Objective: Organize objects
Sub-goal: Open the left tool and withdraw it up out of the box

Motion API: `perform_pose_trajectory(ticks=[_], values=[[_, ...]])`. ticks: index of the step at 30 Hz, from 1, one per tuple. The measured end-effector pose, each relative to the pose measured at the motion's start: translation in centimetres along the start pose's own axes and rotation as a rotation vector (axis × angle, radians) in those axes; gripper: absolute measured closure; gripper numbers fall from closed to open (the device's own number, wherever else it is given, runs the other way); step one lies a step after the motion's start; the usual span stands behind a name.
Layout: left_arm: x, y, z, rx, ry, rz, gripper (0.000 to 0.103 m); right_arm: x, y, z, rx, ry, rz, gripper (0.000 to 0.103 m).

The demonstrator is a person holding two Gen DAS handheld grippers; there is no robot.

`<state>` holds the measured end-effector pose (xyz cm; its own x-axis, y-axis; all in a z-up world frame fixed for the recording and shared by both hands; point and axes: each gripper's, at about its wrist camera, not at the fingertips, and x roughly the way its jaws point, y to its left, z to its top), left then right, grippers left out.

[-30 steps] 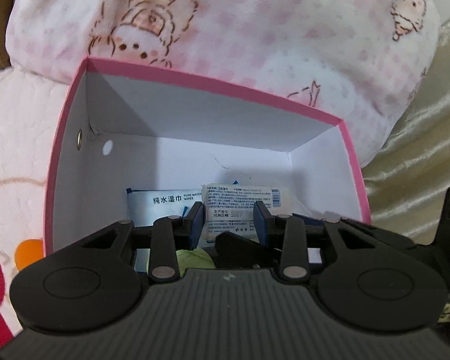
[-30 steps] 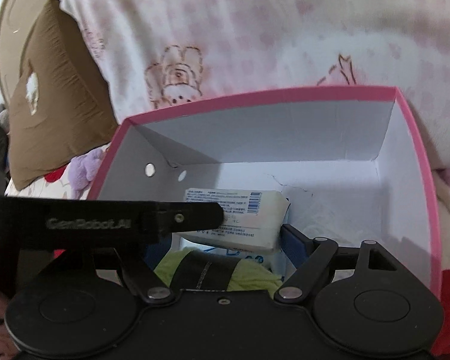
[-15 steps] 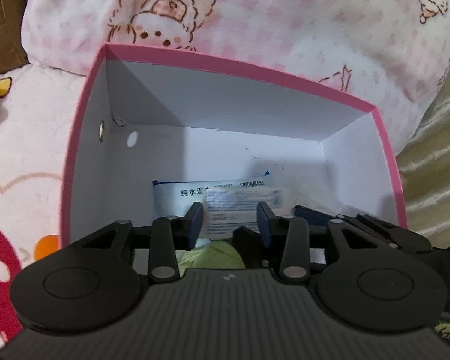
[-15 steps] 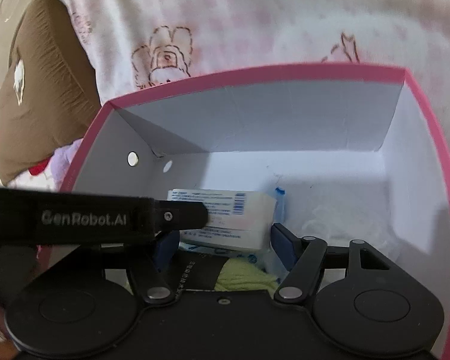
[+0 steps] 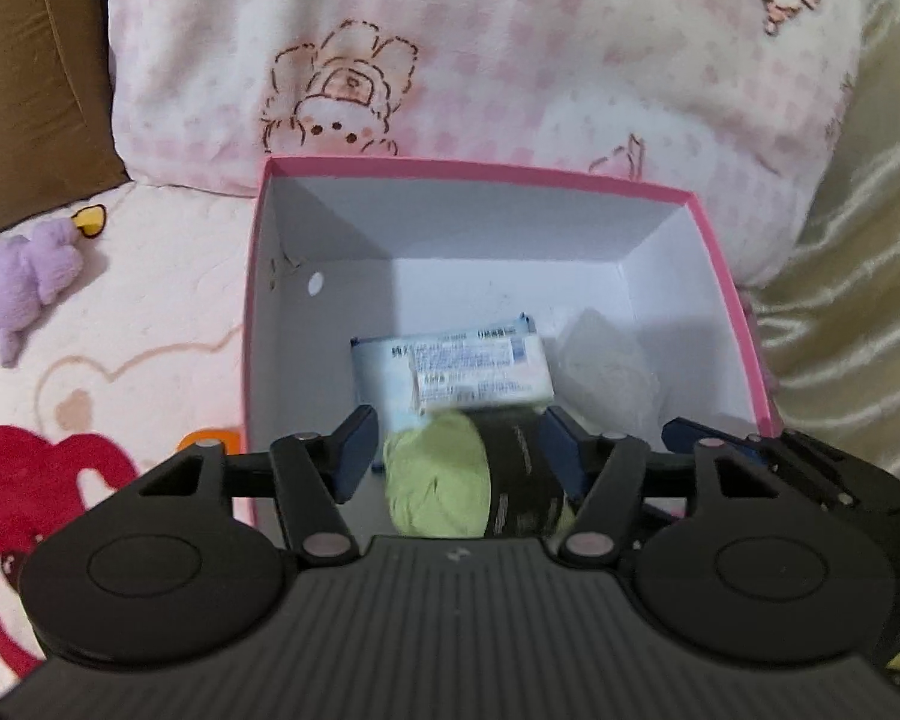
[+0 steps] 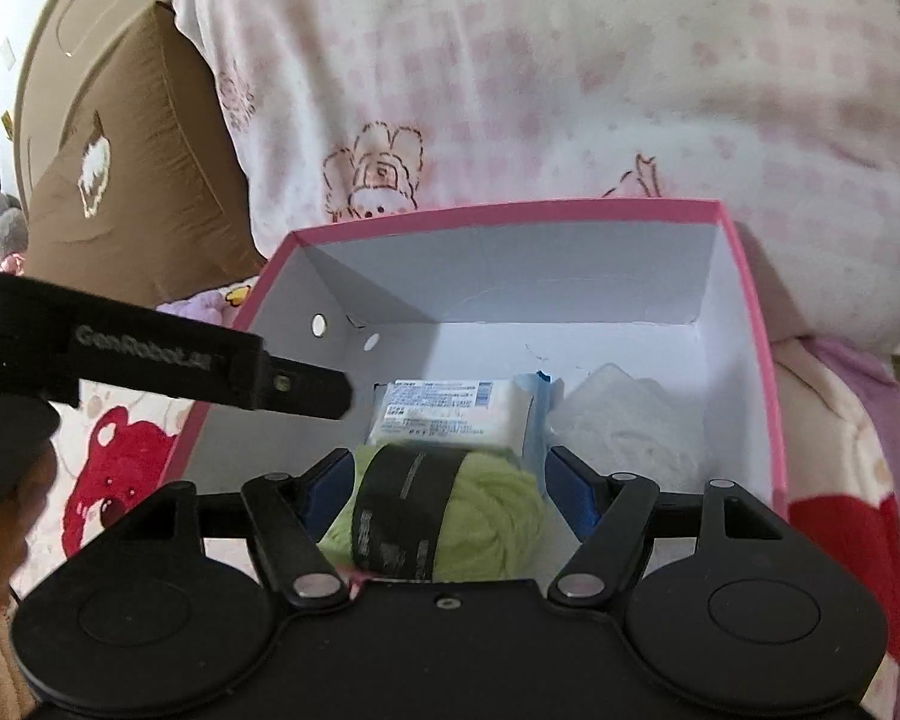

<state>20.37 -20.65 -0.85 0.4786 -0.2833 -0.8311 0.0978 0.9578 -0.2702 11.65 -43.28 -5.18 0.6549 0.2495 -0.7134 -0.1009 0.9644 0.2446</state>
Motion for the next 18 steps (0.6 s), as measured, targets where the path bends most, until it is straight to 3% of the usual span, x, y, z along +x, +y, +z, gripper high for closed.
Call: perform_pose_trajectory(ticks=[4,11,18], values=[[-2.1,-0.2,-1.0,0.030,0.013,0.021,0.040,-1.9,0.2,-0.7,0.030,-0.013,0.021,0.028],[-6.2,-0.8,-2.3,0.111,-0.007,0.017,0.037,-4.8,2.5,-1.0,-0.031,0.012,-0.025,0.028],[-10.3,-0.7,-3.5,0.174,-0.018,-0.034,0.034,-8.4,5.2,-1.6,-0.104,0.000,-0.051,0.023]])
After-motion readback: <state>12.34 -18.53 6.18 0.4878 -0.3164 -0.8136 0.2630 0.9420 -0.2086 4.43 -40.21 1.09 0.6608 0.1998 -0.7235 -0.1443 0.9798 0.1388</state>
